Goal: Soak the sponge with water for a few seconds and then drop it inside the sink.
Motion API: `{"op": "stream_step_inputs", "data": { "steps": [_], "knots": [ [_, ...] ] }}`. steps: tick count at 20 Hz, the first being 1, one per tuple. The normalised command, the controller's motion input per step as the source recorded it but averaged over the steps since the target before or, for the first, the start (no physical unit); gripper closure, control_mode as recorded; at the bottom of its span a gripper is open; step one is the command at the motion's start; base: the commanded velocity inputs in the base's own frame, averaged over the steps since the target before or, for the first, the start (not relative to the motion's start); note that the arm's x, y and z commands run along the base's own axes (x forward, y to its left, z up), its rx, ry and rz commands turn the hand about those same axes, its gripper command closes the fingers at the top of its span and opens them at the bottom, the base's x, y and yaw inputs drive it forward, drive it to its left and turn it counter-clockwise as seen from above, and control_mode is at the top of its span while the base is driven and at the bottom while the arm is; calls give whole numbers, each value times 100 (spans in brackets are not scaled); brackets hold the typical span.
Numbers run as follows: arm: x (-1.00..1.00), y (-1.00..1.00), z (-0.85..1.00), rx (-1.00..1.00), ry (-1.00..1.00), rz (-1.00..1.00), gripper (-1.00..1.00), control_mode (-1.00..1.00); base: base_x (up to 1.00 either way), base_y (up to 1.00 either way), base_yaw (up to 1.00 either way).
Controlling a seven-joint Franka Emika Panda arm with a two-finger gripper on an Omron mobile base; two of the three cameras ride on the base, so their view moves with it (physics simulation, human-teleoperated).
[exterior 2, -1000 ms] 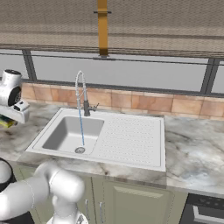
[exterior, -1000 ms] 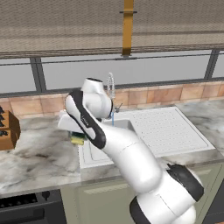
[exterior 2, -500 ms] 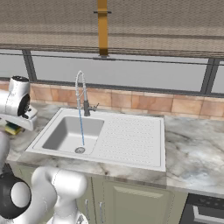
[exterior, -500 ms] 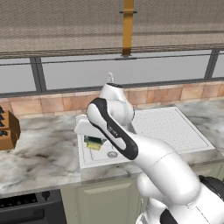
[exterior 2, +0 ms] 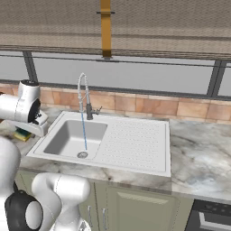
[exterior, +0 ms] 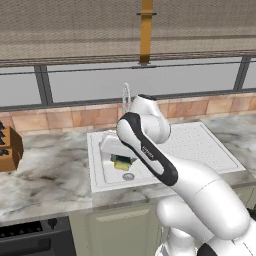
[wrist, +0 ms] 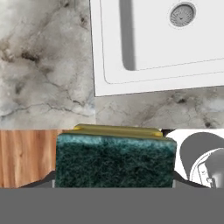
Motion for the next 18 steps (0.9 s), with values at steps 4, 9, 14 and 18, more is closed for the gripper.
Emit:
{"op": "stream_step_inputs", "data": {
  "steps": [4,9,14,18],
  "knots": [
    [1,-40,0,-7,0,-3,100,-100,0,0,0],
    [13,-35,0,-9,0,-2,100,-100,0,0,0],
    [19,-11,0,-7,-5,0,100,-100,0,0,0],
    [36,1,0,-9,-5,0,100,-100,0,0,0]
  ]
}}
